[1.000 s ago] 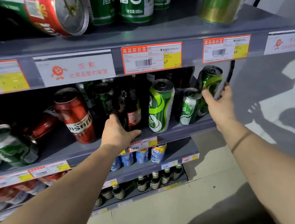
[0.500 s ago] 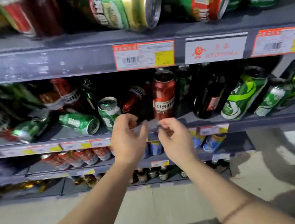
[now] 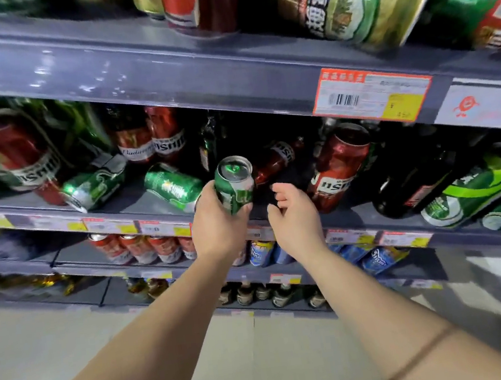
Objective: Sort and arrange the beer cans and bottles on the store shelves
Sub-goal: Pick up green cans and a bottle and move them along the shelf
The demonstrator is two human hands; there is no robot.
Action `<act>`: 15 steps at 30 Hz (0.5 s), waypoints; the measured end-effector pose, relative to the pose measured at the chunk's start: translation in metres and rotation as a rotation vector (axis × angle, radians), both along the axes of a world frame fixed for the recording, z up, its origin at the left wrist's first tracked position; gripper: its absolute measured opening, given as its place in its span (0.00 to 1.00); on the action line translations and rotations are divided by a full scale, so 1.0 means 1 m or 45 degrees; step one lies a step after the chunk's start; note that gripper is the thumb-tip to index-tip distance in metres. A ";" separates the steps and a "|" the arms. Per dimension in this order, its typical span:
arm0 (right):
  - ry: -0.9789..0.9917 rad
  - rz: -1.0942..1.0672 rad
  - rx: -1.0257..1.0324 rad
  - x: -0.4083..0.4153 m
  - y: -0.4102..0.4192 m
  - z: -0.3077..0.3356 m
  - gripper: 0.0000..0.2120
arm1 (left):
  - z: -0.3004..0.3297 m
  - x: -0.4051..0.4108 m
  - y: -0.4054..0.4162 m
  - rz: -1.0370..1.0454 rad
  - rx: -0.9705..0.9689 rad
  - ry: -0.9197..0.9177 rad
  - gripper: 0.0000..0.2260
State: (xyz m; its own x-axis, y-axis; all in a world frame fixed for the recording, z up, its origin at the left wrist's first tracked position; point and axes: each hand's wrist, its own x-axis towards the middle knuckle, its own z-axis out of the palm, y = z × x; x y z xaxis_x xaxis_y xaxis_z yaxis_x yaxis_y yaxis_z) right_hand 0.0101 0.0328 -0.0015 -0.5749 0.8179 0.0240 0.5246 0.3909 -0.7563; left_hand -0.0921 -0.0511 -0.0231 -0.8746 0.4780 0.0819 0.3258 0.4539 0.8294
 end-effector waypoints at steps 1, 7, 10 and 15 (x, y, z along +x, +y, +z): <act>-0.021 -0.011 0.013 -0.003 0.001 -0.001 0.19 | -0.001 -0.003 -0.005 0.012 0.003 0.005 0.19; -0.227 -0.081 0.290 -0.029 0.012 -0.009 0.27 | -0.002 -0.022 -0.023 0.061 0.004 0.043 0.18; -0.357 -0.056 0.328 -0.042 0.021 -0.015 0.36 | -0.002 -0.030 -0.025 0.055 -0.017 0.060 0.17; -0.503 -0.003 0.360 -0.061 0.041 -0.019 0.48 | -0.004 -0.032 -0.025 0.047 -0.028 0.089 0.17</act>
State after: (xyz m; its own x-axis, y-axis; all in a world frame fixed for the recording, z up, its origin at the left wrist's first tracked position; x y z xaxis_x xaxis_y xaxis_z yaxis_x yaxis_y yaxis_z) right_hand -0.0510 0.0736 -0.0203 -0.5830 0.8121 0.0255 0.7513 0.5507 -0.3636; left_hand -0.1245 -0.0760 -0.0270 -0.8841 0.4478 0.1335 0.3654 0.4845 0.7948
